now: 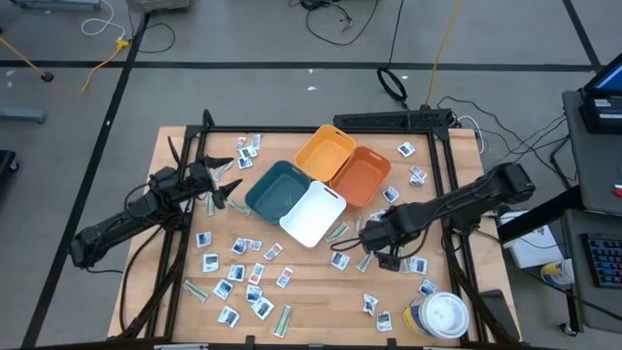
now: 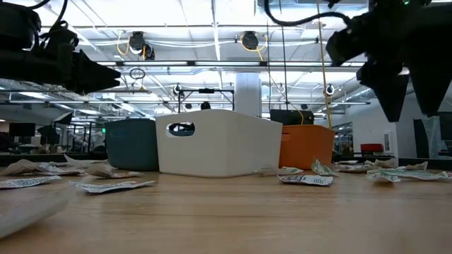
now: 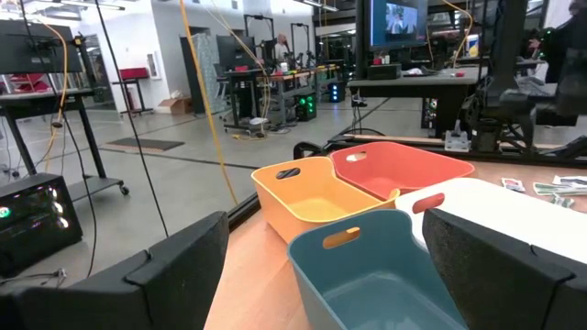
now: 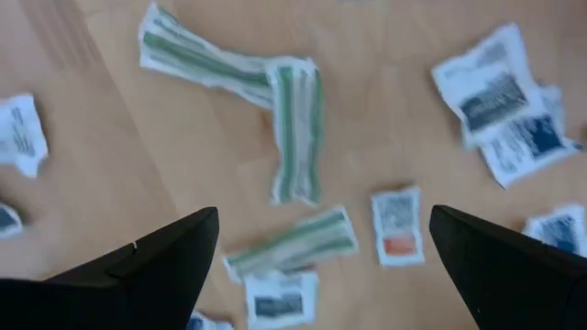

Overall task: Pick & Place First Aid Supplies
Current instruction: Put the green bandage pack into the orange bin

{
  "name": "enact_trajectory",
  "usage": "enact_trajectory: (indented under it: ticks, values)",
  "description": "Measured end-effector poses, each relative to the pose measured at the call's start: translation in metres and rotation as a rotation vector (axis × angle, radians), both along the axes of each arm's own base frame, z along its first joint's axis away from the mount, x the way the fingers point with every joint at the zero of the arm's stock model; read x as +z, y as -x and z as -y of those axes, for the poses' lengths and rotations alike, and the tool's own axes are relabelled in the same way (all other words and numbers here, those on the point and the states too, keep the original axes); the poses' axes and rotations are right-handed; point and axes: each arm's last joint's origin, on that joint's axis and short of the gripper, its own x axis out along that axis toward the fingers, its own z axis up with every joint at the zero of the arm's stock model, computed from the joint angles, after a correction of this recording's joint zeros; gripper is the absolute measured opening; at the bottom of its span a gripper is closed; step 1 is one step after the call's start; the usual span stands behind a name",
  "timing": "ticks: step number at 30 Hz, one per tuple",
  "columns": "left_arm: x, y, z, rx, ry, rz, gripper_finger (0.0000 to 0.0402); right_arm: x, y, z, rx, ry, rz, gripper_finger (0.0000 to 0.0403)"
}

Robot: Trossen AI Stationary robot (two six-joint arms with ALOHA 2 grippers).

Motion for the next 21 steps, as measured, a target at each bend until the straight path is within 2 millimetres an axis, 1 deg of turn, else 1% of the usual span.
enact_trajectory:
  ticks: [10,17,21]
  values:
    - [0.000,0.000,0.000,0.000,0.000,0.000,0.0367,-0.043,-0.016,-0.005,-0.011,0.026,-0.090,0.0391]
    - [0.000,0.000,0.000,-0.001,0.000,0.001,0.0367,-0.065,-0.017,-0.006,-0.020,0.040,-0.132,0.0391]
    - [0.000,0.000,0.000,0.000,0.000,0.001,0.0367,-0.070,-0.017,-0.006,-0.024,0.041,-0.134,0.0385]
